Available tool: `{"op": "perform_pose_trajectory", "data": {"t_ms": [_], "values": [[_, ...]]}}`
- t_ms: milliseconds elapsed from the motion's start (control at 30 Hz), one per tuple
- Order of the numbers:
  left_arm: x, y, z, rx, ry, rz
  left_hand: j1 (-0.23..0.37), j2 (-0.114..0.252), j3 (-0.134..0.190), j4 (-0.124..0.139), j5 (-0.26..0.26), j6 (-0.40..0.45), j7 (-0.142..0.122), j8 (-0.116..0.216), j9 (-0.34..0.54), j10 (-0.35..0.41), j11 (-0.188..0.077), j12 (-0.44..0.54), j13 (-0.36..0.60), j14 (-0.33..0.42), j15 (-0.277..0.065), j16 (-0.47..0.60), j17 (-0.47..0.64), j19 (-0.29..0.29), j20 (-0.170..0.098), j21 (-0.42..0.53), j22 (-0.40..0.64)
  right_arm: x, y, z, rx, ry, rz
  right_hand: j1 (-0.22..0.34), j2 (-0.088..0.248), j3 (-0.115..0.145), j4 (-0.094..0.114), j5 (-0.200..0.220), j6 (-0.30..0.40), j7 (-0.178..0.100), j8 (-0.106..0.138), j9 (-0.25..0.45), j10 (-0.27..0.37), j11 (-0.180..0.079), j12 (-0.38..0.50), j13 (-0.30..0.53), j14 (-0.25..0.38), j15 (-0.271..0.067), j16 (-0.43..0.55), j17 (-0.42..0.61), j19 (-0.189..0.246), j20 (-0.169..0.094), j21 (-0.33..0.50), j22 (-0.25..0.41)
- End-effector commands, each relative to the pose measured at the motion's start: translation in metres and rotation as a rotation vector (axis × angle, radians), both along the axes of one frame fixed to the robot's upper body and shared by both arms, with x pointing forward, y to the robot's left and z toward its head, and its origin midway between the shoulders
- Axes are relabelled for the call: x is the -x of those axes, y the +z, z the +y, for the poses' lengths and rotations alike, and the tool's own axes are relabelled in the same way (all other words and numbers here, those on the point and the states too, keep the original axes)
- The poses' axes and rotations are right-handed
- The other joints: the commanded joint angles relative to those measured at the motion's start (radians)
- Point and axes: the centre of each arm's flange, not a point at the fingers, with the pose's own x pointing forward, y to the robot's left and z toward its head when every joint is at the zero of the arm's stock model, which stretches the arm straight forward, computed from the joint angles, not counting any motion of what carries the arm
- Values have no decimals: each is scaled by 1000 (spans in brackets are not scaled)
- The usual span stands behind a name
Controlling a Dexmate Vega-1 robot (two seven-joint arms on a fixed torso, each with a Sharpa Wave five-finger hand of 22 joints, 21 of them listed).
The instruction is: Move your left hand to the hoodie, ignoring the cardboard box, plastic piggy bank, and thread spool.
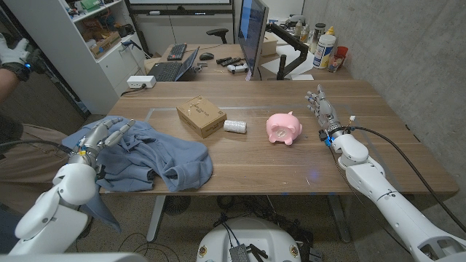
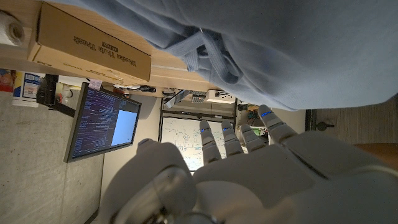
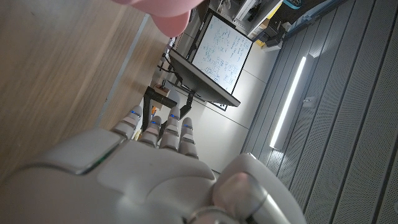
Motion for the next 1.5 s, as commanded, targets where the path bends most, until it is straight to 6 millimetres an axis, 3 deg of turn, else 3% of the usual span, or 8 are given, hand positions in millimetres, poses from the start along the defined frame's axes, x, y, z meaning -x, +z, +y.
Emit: {"op": "perform_pose_trajectory", "data": {"t_ms": [33,1133,1500], "values": [[-1,2,3,-15,21,17,12,-1,-1,-2,10,4,0,2,2,5,-4,7,2,-1,-2,5,1,-2,3,6,3,-2,0,2,-3,3,2,0,29,3,4,0,4,-1,-1,3,5,-3,-2,2,3,0,3,2,-6,-1,5,3],[-2,12,15,-61,88,48,12,-1,0,-3,11,10,3,4,2,5,-3,7,2,-5,3,4,1,-6,4,5,3,-6,-3,6,-10,7,7,0,29,4,4,0,4,-1,-1,4,5,-4,-2,2,3,1,4,2,-6,-1,5,3],[-13,14,18,-53,91,57,13,-1,1,-3,12,10,3,4,2,5,-3,7,2,-5,3,4,1,-6,5,5,3,-6,-1,8,-3,15,2,0,29,4,4,0,5,-1,-1,4,5,-5,-2,2,2,1,3,2,-7,-1,5,3]]}}
